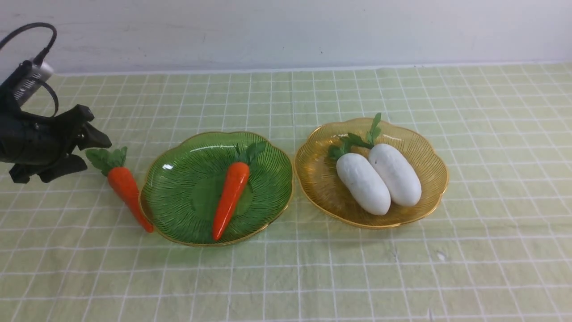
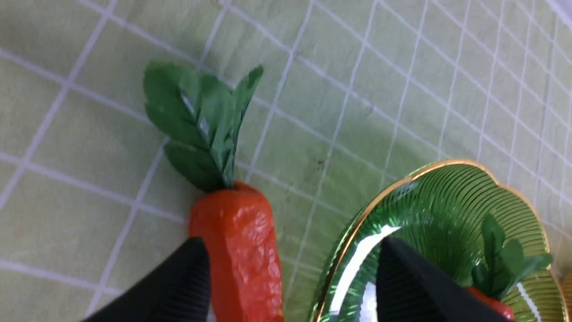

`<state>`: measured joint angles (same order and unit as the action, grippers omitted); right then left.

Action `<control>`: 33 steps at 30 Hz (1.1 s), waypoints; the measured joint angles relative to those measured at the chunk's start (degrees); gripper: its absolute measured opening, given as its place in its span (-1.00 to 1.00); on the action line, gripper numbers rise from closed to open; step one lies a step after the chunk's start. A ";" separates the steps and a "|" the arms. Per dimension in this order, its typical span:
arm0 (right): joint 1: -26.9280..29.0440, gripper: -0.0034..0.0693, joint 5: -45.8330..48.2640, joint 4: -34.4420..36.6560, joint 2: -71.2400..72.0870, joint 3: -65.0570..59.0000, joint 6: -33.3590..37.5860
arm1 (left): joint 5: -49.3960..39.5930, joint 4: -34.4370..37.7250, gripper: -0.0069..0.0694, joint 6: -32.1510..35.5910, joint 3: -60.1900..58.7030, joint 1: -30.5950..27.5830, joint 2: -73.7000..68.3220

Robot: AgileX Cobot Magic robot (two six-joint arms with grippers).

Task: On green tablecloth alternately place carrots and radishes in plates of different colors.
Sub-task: 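Pick up the carrot and put it on the nearest plate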

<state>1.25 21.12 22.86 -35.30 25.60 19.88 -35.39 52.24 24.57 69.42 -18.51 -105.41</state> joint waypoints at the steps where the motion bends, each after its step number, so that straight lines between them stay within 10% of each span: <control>1: 0.00 -0.94 0.00 0.00 0.00 0.00 0.00 | -0.49 -1.53 0.33 -1.36 0.00 0.13 -0.22; 9: 0.00 -0.94 0.00 0.00 0.00 0.00 0.00 | -1.35 -12.76 0.30 -11.52 0.30 0.45 -1.04; 25: 0.00 -0.94 0.00 0.00 0.00 0.00 0.05 | -6.89 -16.61 0.30 -10.56 10.16 6.62 -8.68; 33: 0.00 -0.94 0.05 0.00 0.00 0.00 0.05 | -14.05 -32.33 0.30 -23.34 15.96 6.92 -8.80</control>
<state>1.25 21.17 22.86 -35.30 25.60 19.93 -49.44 19.92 1.23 85.38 -11.59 -114.21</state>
